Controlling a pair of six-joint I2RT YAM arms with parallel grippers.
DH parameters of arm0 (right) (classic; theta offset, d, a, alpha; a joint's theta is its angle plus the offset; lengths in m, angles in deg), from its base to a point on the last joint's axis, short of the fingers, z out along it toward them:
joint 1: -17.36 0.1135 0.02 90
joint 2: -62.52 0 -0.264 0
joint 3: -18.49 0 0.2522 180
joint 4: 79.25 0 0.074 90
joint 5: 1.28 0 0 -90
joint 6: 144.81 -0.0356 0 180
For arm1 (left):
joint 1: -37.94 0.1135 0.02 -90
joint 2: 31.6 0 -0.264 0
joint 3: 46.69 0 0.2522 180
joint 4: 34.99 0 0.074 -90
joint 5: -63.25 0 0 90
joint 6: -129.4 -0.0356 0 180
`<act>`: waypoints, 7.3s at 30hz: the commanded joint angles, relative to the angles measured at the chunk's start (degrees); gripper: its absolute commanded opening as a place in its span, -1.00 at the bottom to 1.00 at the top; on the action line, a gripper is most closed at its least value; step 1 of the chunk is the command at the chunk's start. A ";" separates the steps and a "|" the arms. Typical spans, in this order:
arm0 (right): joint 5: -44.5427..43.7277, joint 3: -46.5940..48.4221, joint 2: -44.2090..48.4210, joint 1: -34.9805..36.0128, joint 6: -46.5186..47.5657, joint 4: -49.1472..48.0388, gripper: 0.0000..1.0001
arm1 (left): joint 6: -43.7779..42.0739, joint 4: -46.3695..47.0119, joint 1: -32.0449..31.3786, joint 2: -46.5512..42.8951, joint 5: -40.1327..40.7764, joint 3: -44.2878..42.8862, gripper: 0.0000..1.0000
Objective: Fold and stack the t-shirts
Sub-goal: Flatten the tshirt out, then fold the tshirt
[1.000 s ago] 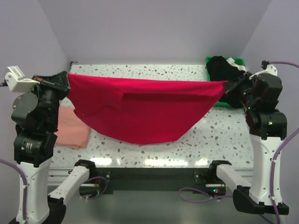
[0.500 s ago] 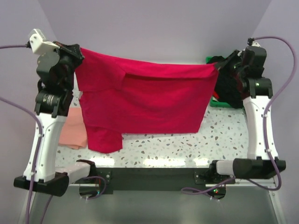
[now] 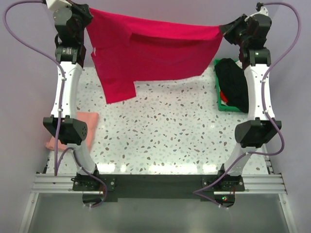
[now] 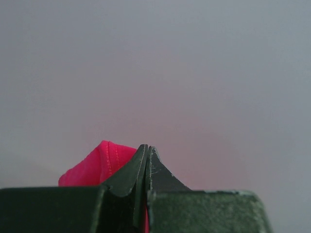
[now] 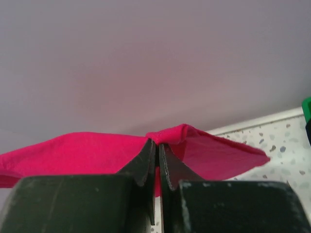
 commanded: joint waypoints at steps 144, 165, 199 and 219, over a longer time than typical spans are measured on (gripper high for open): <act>-7.34 -94.49 34.52 -0.37 -2.04 -3.59 -0.83 | 23.99 -15.40 -7.91 -58.84 6.57 111.20 -1.00; -3.39 -87.37 38.04 -0.37 0.25 -0.94 -1.00 | 26.36 -27.44 -8.09 -60.25 9.74 102.76 0.15; 1.80 -87.81 31.71 -0.37 2.09 -5.17 -1.00 | 36.56 -31.40 -14.86 -55.59 11.58 105.75 -0.10; 1.10 -86.84 34.61 -0.37 2.53 -2.89 -1.00 | 30.68 -33.94 -14.86 -62.08 14.57 97.59 -1.00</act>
